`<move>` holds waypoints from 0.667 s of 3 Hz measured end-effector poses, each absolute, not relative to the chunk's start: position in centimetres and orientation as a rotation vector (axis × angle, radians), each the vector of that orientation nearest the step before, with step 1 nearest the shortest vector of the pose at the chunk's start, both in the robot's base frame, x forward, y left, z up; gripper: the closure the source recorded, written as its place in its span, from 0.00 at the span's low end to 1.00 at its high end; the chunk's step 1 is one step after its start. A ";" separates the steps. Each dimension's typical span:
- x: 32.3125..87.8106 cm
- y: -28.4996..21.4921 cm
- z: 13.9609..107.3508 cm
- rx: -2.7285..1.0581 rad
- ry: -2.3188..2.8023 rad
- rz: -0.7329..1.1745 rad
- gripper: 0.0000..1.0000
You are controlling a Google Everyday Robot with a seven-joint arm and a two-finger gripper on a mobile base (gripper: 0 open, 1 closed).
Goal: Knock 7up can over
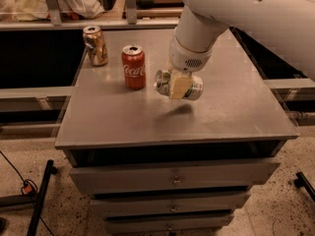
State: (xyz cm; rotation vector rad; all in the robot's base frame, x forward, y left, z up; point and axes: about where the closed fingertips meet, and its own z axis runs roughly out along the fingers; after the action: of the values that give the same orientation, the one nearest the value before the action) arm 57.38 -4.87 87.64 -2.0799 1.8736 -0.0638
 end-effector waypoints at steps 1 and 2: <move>57.5 -7.0 86.8 -2.219 1.901 -0.259 0.46; 57.7 -8.5 86.0 -2.318 1.927 -0.387 0.26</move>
Offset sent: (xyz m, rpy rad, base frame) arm 0.0051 -0.0554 -0.0218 -0.4993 0.0105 0.0539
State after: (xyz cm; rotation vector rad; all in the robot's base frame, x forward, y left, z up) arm 57.67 -8.47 86.00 -2.3183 1.9269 -0.3871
